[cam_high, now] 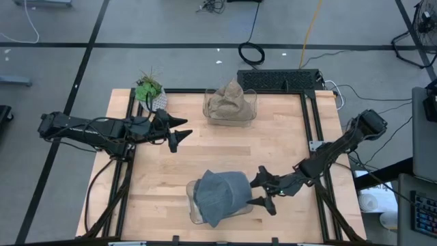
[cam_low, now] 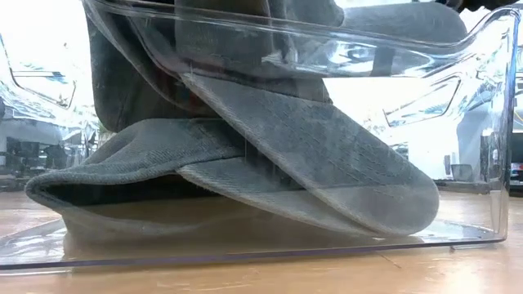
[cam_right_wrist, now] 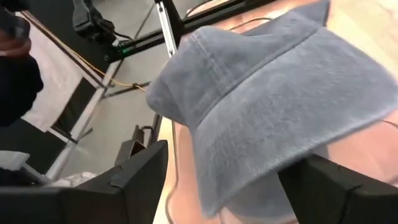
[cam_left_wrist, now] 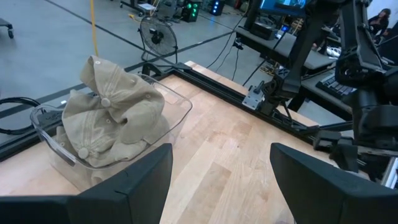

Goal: Pick & Place hat
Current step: Put the blue cap into the bottom transparent bin

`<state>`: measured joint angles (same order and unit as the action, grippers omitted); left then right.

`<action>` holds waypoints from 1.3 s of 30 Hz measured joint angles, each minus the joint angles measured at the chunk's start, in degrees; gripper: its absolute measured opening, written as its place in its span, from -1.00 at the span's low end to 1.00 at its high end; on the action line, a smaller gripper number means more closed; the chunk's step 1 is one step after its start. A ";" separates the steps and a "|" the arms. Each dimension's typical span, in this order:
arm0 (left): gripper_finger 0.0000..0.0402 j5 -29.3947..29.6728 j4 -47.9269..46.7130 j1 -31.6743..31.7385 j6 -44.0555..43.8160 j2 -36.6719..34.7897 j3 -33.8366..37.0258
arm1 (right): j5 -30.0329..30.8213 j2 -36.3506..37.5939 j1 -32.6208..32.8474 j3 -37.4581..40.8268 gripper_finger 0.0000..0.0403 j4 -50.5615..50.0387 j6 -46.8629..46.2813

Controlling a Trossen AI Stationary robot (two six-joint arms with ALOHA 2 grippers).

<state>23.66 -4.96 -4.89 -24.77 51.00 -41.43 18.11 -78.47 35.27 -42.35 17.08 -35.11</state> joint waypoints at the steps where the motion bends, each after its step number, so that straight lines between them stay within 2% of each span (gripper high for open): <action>1: 0.40 0.00 0.01 -0.02 -0.02 0.00 0.00 | -0.02 0.84 -0.07 0.00 0.37 -1.33 0.00; 5: 0.40 0.00 -0.01 0.00 -0.20 0.00 0.00 | 0.40 4.37 -0.66 0.00 0.37 -6.93 0.24; 10: 0.40 0.00 -0.01 -0.01 -0.42 0.00 0.00 | 4.59 7.87 -0.98 0.00 0.37 -9.68 3.89; 20: 0.40 0.02 0.01 -0.02 0.02 0.00 0.00 | 4.15 12.30 -3.20 -0.27 0.34 -0.81 22.80; 23: 0.40 0.02 -0.01 0.00 -0.01 0.00 0.00 | 2.74 12.14 -3.43 -3.85 0.17 -5.02 28.54; 25: 0.40 0.00 -0.01 0.00 -0.17 0.00 0.00 | 2.40 11.22 -3.41 -8.02 -0.01 -10.50 31.95; 29: 0.40 0.06 -0.01 0.00 -0.44 0.00 0.00 | 2.71 8.15 -3.99 -17.21 -0.48 -25.88 37.43; 32: 0.40 0.41 -0.03 0.00 -0.88 0.00 0.00 | 2.05 4.26 -6.43 -22.24 -0.87 -36.06 36.08; 34: 0.40 0.42 -0.03 -0.01 -0.94 0.00 0.00 | -0.49 1.28 -8.06 -23.31 -0.95 -39.23 34.72; 39: 0.40 0.42 -0.03 0.00 -1.01 0.00 0.00 | -9.50 -6.79 -10.14 -23.34 -0.99 -38.23 33.74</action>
<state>24.08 -4.99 -4.89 -25.78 51.00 -41.43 8.61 -85.26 25.13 -65.69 -21.15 -1.37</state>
